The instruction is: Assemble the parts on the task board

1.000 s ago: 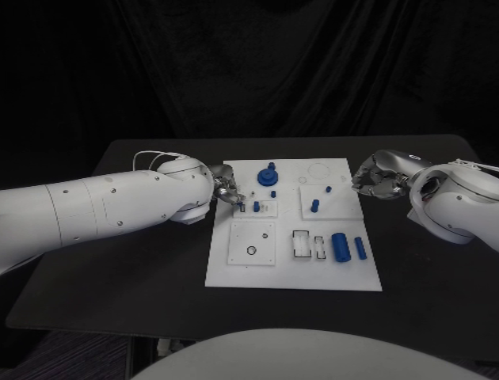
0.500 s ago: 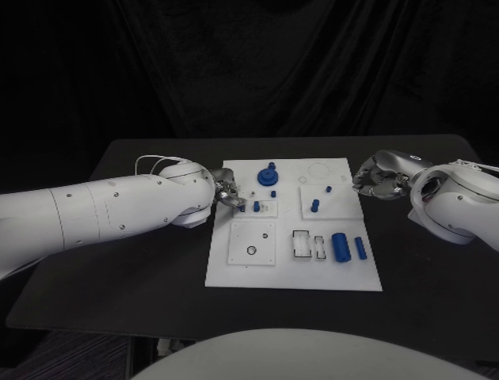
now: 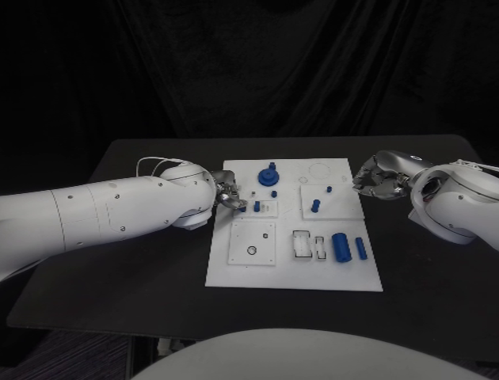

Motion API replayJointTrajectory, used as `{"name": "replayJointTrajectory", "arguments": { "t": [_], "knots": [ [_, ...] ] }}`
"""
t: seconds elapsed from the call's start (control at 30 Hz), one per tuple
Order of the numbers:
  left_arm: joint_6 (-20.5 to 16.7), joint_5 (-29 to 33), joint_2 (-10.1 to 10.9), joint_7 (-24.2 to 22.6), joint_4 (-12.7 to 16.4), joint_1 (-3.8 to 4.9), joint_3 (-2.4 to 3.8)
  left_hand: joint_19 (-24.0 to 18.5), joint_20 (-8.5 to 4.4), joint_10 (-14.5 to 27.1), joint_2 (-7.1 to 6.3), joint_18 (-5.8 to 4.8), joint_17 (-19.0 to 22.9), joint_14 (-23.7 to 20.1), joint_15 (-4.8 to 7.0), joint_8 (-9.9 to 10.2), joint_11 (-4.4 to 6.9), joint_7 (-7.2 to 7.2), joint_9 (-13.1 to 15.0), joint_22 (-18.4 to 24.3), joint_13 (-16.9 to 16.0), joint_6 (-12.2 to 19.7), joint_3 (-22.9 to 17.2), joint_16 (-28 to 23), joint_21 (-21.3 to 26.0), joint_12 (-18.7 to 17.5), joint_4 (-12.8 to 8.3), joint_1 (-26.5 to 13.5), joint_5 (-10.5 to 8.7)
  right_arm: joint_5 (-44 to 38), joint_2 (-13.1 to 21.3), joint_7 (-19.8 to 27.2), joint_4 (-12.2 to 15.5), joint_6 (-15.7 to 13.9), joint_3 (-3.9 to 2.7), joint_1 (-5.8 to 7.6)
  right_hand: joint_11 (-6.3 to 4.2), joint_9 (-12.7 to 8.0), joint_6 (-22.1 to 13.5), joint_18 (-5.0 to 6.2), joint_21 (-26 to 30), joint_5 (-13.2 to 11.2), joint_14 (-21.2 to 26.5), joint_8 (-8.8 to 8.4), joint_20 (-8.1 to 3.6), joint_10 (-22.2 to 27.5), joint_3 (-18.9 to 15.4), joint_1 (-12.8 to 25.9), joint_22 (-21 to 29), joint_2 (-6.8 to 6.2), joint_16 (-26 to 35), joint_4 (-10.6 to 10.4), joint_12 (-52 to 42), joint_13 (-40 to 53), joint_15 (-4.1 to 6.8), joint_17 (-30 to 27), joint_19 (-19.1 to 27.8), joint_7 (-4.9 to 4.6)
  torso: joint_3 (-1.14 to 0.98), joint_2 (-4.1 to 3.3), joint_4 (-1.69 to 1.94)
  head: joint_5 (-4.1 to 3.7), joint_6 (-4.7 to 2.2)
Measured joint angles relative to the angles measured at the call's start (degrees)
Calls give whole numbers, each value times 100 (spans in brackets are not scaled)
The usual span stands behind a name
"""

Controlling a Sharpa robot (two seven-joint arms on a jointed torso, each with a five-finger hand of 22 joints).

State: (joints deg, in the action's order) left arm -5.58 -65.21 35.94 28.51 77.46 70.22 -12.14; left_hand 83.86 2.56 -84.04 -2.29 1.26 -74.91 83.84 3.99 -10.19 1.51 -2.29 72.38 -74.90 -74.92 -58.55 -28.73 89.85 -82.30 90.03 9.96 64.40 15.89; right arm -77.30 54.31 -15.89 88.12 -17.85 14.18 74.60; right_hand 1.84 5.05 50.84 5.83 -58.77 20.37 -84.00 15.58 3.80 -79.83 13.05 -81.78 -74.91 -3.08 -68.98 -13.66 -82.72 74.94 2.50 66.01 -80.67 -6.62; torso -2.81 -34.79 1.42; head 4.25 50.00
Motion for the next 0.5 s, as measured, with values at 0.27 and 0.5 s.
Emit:
{"name": "replayJointTrajectory", "arguments": {
  "t": [0.27, 0.5],
  "knots": [
    [31, -3, -6, 0, -33, -38, 12, 0, 0, 0, 3, 0, 0, 0, 0, -1, 0, 1, 27, 0, 0, 0, 82, 0, 23, 0, 84, -153, -62, 30, 6, -4, 0, 13, 0, 0, 0, 0, 0, 0, 0, 0, 0, 0, 0, 0, 0, 0, 0, 0, 0, 0, 0, -1, 0, 0, 0, 0, -1, 1, -1, 6, 0],
    [31, -10, 0, -14, -38, -66, 20, 0, 0, 9, 54, 0, 0, 0, 0, 38, -34, -62, -33, 0, 0, 62, 762, 0, 56, 0, 519, -681, -803, 43, 7, -6, 2, 23, 0, 0, 0, 0, 0, 0, 0, 0, 0, 0, 0, 0, 0, 0, -2, 0, 0, 0, 0, -1, 0, 1, 0, 0, -1, 1, -4, 4, 0]
  ]
}}
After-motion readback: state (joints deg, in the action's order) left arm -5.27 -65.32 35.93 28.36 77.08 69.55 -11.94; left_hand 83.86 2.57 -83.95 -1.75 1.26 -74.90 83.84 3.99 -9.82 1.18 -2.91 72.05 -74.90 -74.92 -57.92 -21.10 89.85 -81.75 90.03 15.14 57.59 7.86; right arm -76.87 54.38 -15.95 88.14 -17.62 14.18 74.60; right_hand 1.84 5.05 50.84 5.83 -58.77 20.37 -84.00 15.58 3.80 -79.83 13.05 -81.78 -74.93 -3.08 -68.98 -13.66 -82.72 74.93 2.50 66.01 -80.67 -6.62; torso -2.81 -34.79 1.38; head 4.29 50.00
